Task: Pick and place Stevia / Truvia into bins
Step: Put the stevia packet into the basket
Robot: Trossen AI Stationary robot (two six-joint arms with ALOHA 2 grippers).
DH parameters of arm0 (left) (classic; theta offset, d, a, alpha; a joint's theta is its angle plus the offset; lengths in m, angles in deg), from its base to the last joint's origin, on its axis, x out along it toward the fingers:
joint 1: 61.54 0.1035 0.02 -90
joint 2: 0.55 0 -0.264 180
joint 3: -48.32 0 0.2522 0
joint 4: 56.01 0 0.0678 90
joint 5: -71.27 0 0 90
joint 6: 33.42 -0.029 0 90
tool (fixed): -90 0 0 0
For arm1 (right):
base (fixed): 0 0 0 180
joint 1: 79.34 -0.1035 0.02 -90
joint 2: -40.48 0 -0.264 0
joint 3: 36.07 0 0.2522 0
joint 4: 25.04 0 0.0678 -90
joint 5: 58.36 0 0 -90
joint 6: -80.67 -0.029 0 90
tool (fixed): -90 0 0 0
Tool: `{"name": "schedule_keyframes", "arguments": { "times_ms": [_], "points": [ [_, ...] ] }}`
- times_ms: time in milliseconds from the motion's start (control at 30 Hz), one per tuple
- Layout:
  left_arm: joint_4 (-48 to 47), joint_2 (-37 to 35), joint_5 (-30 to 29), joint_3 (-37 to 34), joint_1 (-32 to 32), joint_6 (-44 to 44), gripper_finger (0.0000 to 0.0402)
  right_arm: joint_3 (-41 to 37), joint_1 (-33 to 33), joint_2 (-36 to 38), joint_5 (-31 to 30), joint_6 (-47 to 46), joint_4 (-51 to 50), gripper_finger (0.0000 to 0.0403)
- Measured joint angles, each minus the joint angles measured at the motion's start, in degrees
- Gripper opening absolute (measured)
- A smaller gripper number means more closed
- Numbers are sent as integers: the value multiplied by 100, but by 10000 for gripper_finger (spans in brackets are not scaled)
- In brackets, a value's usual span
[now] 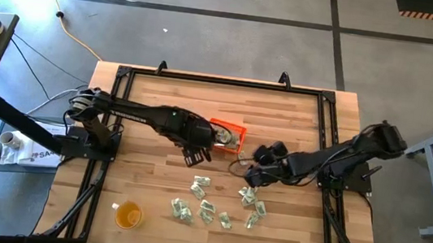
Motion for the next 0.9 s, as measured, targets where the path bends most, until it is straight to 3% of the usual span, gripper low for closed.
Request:
{"name": "schedule_keyframes", "arguments": {
  "times_ms": [200,467,667,900],
  "points": [
    [-427,0,-170,-522,-190,697,202,32,48,-862,209,1665,957,270],
    [-128,2,-87,-1607,-649,1475,200,32,498,-1099,484,1306,1170,270],
    [459,2,226,-2220,-743,1544,198,38,1234,-1295,1797,1038,1389,266],
    [467,2,160,-2445,-669,1286,200,60,1421,-1434,1596,806,1288,259]
  ]
}}
